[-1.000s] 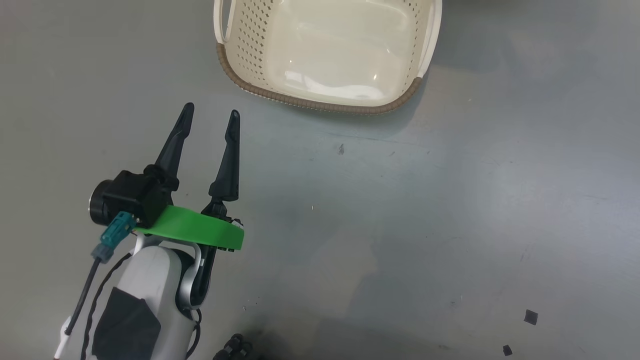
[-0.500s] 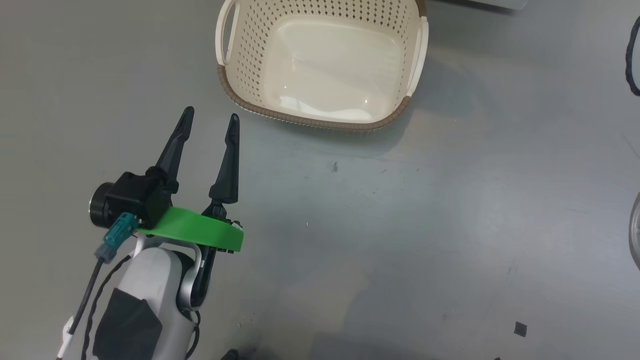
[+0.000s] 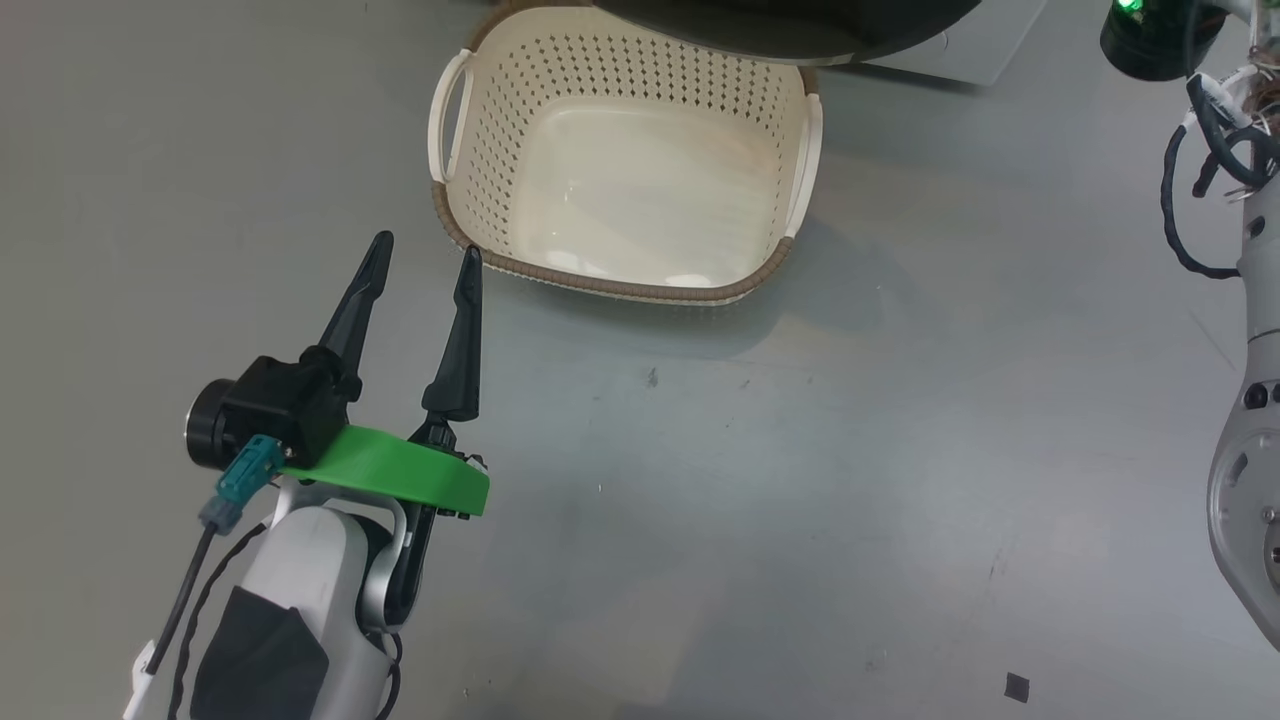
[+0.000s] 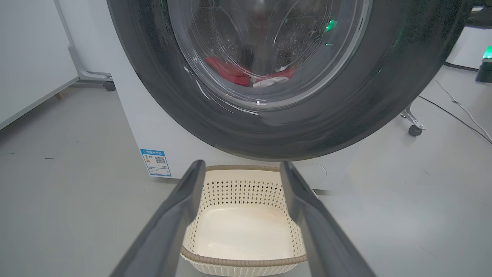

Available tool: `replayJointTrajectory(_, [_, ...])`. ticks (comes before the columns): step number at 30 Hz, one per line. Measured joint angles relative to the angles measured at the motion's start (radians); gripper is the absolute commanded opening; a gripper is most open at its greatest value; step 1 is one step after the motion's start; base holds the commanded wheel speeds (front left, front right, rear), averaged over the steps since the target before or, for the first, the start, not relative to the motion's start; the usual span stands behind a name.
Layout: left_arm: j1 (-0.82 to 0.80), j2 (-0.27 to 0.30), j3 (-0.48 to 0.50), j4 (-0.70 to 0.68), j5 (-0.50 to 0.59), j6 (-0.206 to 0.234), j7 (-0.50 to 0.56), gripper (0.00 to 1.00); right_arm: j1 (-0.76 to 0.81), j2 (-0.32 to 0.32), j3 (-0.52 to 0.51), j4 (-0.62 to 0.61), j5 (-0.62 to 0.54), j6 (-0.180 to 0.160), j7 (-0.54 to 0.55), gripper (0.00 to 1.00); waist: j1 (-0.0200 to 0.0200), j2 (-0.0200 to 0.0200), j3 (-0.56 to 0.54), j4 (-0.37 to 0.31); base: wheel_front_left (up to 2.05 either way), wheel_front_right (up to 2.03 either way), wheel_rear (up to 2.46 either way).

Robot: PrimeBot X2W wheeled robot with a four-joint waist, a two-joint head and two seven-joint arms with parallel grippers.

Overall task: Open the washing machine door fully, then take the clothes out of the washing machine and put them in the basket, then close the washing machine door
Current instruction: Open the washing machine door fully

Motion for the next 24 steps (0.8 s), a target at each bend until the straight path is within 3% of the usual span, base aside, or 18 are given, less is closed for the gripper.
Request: replayJointTrajectory(24, [0.022,0.0,0.01,0.003,0.017,0.0,0.0,1.0,0.063,0.012,0.062,0.015,0.036,0.005,0.033,0.0,0.0,0.0,-0.06,-0.035,0.0,0.0,0.0])
